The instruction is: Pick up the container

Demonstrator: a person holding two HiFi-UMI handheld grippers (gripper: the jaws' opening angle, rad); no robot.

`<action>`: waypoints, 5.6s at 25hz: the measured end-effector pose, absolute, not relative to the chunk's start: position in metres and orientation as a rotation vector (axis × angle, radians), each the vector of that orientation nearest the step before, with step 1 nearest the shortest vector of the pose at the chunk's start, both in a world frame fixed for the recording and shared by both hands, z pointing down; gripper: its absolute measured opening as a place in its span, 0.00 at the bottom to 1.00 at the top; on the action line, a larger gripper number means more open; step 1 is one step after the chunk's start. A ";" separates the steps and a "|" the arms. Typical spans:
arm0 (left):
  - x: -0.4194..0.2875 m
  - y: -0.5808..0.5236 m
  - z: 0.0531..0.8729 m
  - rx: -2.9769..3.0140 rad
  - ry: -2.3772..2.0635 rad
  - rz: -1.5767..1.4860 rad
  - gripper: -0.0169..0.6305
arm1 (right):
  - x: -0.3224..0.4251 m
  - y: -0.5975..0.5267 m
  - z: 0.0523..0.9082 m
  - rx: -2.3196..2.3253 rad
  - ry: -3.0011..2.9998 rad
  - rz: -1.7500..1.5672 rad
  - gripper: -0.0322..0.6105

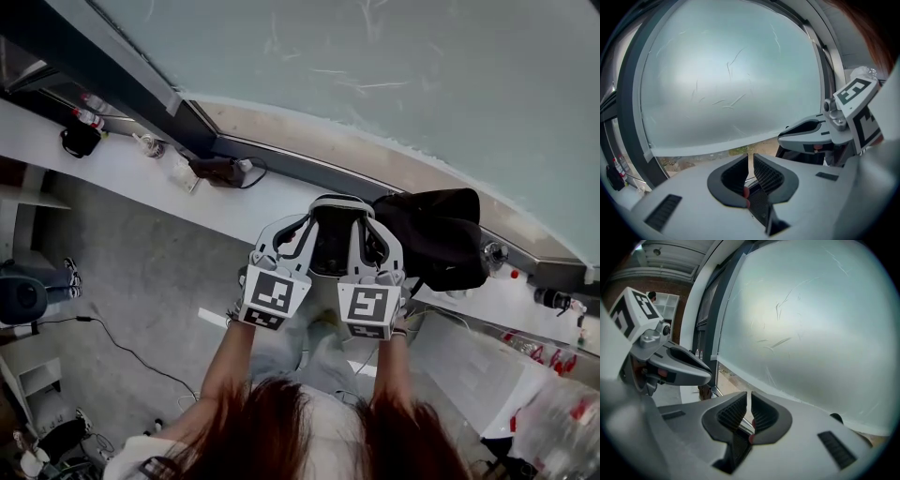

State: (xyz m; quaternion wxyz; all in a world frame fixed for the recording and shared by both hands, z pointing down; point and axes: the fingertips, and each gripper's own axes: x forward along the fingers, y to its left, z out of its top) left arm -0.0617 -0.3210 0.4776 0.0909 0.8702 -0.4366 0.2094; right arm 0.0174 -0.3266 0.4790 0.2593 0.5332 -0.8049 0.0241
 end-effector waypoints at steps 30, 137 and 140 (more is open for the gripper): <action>-0.066 -0.369 0.594 2.568 -1.094 0.820 0.17 | 0.005 -0.364 0.589 1.238 -1.995 0.084 0.19; -0.048 -0.354 0.603 2.688 -1.299 1.040 0.19 | 0.054 -0.350 0.613 1.377 -1.777 -0.080 0.22; -0.046 -0.349 0.591 2.695 -1.315 1.031 0.19 | 0.055 -0.345 0.602 1.391 -1.784 -0.090 0.22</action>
